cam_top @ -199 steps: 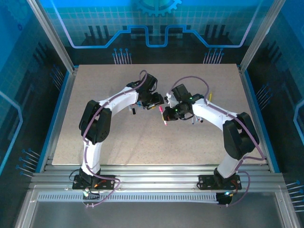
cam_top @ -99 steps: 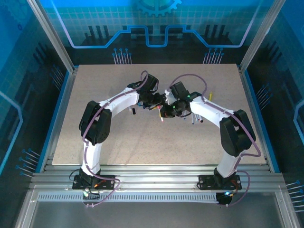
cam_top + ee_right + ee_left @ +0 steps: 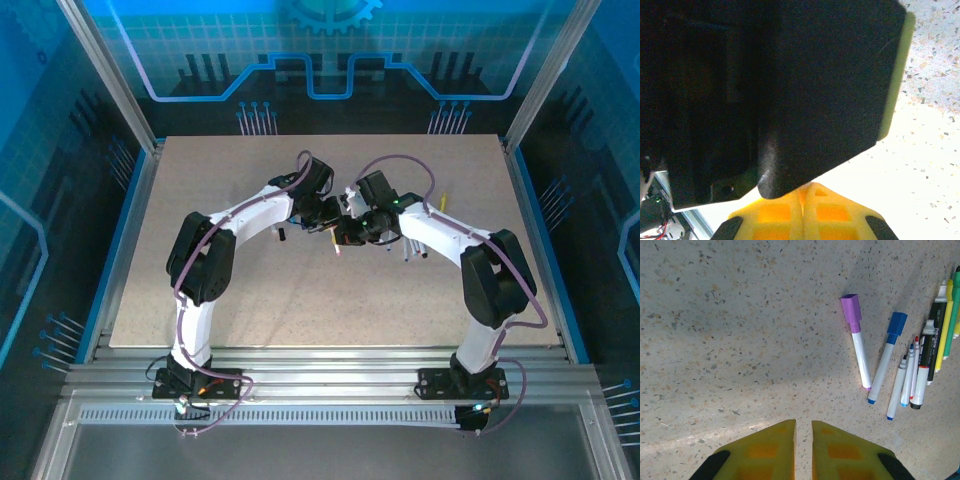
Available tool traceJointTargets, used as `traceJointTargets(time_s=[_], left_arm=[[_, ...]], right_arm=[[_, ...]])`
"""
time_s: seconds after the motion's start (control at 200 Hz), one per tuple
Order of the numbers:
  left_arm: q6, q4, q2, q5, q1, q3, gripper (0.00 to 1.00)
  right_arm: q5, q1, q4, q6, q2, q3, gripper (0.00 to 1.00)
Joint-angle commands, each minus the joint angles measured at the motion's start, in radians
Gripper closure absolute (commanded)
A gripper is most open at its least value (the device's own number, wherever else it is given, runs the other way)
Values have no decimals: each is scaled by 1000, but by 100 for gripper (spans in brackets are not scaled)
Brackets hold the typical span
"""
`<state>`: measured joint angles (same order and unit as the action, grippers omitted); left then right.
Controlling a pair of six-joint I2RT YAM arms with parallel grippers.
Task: Open the pen caps
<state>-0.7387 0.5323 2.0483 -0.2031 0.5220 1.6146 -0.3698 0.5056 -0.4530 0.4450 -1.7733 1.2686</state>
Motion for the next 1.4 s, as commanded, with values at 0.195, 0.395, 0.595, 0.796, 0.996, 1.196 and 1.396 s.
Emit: traceJointTargets(time_s=[0.195,0.395,0.595,0.796,0.996,1.196,1.396], left_arm=[[-26,-28,-51,-49,7,-7,100],[-32,-37,-47,-64,9,-7,100],[29,57,15,93,-47,75,100],[84,230,195,194,-171,475,100],[99,297,239,182,-112,577,100],[121,246,148,180,-76,350,100],[134,240,131,221,-49,241,100]], right_arm=[[-23,18,62,21,1,-60,74],[-13,18,83,40,-17,-50,92],[-56,37,82,89,32,-118,100],[-36,242,-27,204,425,-523,100],[41,136,-44,203,498,-544,100],[239,-55,-97,123,413,-432,100],[337,-167,-110,37,272,-299,100]])
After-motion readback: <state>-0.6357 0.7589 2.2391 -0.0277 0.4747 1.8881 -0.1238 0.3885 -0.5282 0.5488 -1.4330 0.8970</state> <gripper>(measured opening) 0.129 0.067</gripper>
